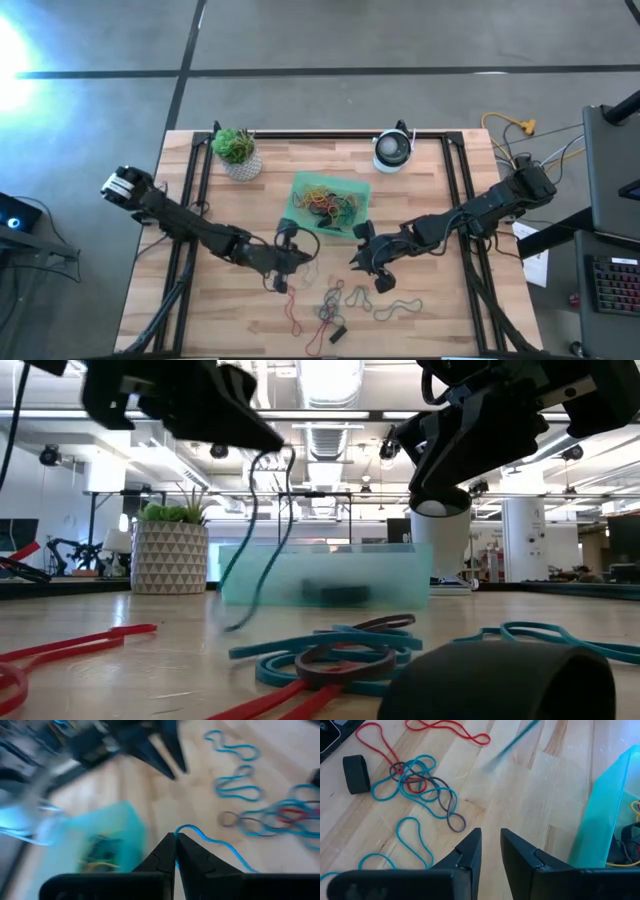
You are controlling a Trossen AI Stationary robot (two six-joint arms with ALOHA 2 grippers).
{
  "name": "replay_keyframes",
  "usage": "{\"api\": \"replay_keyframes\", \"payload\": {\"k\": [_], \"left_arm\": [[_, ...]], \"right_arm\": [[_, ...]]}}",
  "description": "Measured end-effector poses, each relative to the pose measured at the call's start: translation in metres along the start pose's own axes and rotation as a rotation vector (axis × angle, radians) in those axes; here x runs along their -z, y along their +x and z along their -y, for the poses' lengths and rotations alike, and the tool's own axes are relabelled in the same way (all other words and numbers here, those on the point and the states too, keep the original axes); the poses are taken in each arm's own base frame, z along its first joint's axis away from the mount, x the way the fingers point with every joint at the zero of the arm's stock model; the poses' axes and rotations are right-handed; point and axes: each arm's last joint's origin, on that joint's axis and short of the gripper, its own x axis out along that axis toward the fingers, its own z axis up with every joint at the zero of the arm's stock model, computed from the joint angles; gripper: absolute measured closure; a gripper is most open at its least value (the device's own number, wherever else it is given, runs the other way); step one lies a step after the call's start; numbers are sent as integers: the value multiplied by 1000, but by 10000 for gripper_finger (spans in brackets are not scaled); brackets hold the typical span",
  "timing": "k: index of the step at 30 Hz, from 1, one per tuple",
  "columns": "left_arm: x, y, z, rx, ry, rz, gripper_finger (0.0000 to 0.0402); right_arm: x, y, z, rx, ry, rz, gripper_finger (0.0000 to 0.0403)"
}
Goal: Pick and place rubber bands into bin
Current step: Put the blue rubber band into the green bin
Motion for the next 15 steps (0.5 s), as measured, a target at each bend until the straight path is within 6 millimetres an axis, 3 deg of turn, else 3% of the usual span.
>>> {"api": "replay_keyframes", "payload": {"k": [7, 15], "left_arm": [[-16, -19, -24, -206, 134, 24, 402], [-19, -33, -81, -419, 142, -2, 402]], "right_arm": [[0, 0, 0, 0, -2, 0, 339], [0, 0, 0, 0, -7, 3, 339]]}}
